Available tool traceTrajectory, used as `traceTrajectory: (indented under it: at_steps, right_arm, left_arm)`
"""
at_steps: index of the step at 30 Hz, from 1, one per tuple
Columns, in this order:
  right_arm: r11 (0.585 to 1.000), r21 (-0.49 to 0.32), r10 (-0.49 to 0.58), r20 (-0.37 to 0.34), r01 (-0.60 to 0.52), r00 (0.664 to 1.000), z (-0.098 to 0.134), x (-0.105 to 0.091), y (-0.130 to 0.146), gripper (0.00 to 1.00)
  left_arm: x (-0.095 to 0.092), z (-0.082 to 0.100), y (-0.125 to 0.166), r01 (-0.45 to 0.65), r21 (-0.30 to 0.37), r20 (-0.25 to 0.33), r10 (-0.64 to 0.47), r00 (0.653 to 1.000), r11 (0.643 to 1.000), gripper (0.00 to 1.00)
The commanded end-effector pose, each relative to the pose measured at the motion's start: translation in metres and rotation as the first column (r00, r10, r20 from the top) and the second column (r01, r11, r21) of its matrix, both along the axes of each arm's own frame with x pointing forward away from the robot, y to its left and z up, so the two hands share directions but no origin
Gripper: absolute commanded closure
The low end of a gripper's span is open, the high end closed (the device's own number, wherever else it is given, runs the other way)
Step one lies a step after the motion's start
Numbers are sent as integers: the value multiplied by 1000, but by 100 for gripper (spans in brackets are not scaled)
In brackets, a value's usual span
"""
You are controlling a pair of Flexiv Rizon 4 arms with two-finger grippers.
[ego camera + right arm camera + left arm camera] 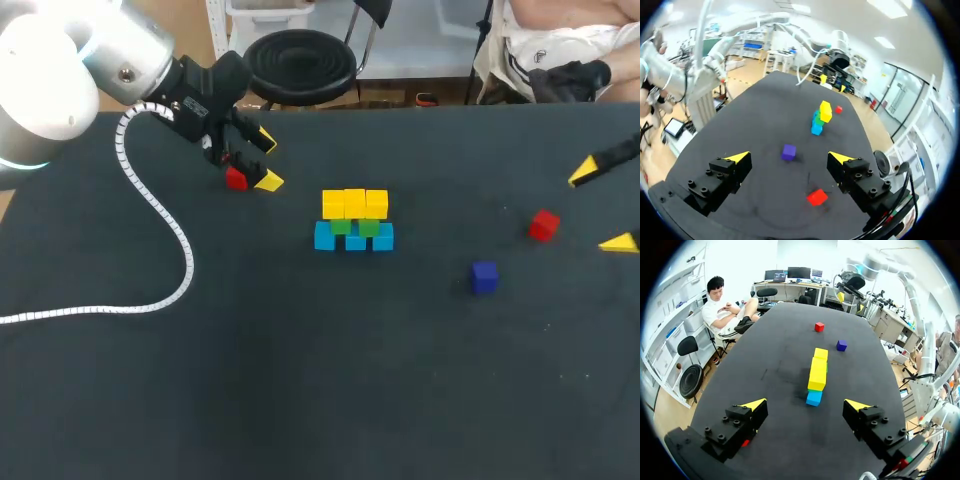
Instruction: Place the blue cubes, place green cubes on the blue cubes, place the yellow cubes on the green cubes, then place the red cubes on the yellow cubes, and place purple cube on the red cubes.
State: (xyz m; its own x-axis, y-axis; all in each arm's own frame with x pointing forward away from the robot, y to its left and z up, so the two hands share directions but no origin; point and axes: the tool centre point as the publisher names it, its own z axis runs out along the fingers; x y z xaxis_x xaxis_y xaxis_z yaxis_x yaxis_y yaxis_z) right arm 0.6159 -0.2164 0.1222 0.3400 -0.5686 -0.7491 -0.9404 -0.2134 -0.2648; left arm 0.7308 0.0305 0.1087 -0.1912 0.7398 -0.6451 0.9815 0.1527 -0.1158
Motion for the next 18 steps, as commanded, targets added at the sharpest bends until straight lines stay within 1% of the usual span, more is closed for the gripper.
traceTrajectory:
  at_steps: [1, 2, 4, 5, 18]
  right_arm:
    - [997, -20, 70, -36, -71, 997, 0, 16, -6, 0]
    - [997, -34, 68, -49, -70, 997, -2, 17, -8, 0]
    - [996, -86, 25, -94, -33, 995, -8, 21, -10, 0]
    - [994, -107, -16, -116, 4, 993, -11, 22, -11, 0]
    - [994, -107, -16, -116, 4, 993, -11, 22, -11, 0]
  left_arm:
    - [0, 0, 0, 0, 0, 1, 0, 1000, 1000, 0]
    - [0, 0, 0, 0, 0, 1, 0, 1000, 1000, 0]
    - [0, 0, 0, 0, 0, 1, 0, 1000, 1000, 0]
    - [0, 0, 0, 0, 0, 1, 0, 1000, 1000, 0]
    - [0, 0, 0, 0, 0, 1, 0, 1000, 1000, 0]
